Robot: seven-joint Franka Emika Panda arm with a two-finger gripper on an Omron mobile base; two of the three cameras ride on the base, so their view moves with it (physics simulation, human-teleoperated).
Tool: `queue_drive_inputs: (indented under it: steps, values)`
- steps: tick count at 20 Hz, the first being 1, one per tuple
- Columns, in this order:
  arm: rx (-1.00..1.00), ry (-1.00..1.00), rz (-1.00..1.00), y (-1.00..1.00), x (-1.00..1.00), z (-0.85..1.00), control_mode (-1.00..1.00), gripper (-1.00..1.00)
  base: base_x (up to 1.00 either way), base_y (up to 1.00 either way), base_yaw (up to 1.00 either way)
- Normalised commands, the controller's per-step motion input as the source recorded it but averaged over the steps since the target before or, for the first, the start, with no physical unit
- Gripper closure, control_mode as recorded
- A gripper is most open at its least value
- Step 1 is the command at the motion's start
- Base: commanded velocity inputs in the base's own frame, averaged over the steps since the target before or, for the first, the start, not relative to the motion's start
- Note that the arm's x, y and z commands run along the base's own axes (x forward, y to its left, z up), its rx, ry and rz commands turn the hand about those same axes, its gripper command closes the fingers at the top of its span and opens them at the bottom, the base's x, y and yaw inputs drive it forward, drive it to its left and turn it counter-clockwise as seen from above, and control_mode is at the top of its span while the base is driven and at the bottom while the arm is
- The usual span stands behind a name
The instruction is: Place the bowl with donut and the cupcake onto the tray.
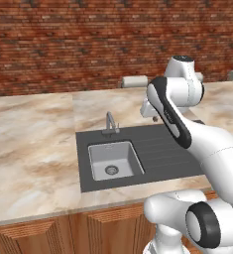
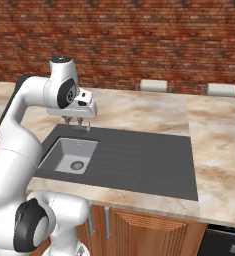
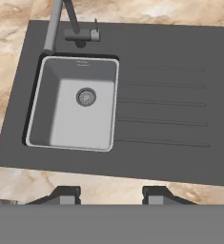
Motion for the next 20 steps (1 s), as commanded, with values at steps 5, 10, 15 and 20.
queue_drive_inputs:
  steps: [5, 10, 15, 20]
  values:
    - [0.00, 0.00, 0.00, 0.00, 0.00, 0.00, 1.00, -1.00, 0.00, 0.00, 0.00]
    - [0.00, 0.00, 0.00, 0.00, 0.00, 0.00, 1.00, -1.00, -0.05, 0.00, -0.01]
    - [0.00, 0.00, 0.00, 0.00, 0.00, 0.00, 1.00, -1.00, -0.53, -0.17, -0.34]
    - [0.00, 0.00, 0.00, 0.00, 0.00, 0.00, 1.00, -1.00, -0.39, -0.12, -0.73]
